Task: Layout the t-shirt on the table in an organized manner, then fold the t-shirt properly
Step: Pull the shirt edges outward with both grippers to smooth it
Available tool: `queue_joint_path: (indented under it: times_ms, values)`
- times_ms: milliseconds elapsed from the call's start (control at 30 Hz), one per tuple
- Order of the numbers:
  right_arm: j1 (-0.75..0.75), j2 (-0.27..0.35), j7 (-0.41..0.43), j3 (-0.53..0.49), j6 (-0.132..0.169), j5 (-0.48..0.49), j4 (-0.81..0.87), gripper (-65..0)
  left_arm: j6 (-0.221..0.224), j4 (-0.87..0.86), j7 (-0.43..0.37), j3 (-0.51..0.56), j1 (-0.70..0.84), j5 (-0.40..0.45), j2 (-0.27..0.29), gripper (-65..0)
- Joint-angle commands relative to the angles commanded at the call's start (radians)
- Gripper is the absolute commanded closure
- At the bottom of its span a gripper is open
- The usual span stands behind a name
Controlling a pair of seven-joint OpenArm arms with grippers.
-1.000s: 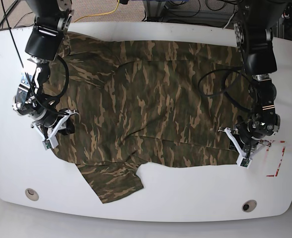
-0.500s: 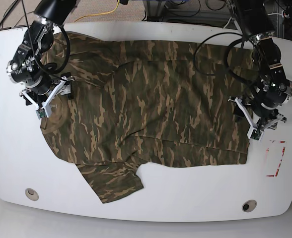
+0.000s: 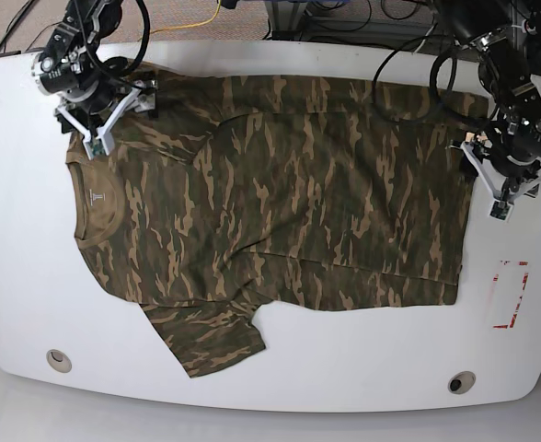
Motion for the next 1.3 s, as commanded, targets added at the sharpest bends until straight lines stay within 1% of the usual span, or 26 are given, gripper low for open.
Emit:
queue_joint_path:
  times_ms: [100, 267, 467, 533, 667, 933, 1133, 1200, 1300]
  values:
    - [-0.029, 0.003, 0.000, 0.000, 0.000, 0.040, 0.000, -58.8, 0.000, 0.000, 0.006, -0.014, 0.000, 0.000, 0.000, -37.9]
    - [-0.041, 0.005, 0.005, 0.000, 0.000, 0.043, -0.005, -55.3, 0.000, 0.000, 0.009, -0.018, 0.000, 0.000, -0.002, -37.9]
    - [-0.037, 0.003, 0.005, 0.002, 0.000, 0.014, -0.006, -55.5, 0.000, 0.000, 0.009, -0.017, 0.000, 0.000, -0.002, -37.9]
    - [-0.037, 0.002, 0.006, 0.021, 0.000, 0.008, -0.006, -55.5, 0.000, 0.000, 0.009, -0.015, -0.002, 0.000, -0.002, -37.9]
    - [-0.040, -0.002, 0.005, 0.074, 0.000, 0.012, -0.006, -55.5, 0.000, 0.000, 0.009, -0.015, -0.002, 0.000, -0.002, -37.9]
    - [-0.075, -0.005, 0.005, 0.081, 0.000, 0.015, -0.006, -55.3, 0.000, -0.003, 0.006, -0.014, -0.002, 0.002, -0.002, -37.9]
    - [-0.083, -0.028, 0.000, 0.080, 0.000, 0.055, -0.008, -55.2, 0.000, -0.006, 0.006, -0.014, -0.006, 0.002, -0.002, -37.9]
    - [-0.083, -0.029, 0.000, 0.080, 0.000, 0.060, -0.008, -53.7, 0.000, -0.006, 0.006, -0.014, -0.006, 0.002, 0.000, -37.9]
    - [-0.084, -0.031, 0.000, 0.080, 0.000, 0.063, -0.008, -44.9, 0.000, -0.006, 0.006, -0.014, -0.006, 0.002, 0.000, -37.9]
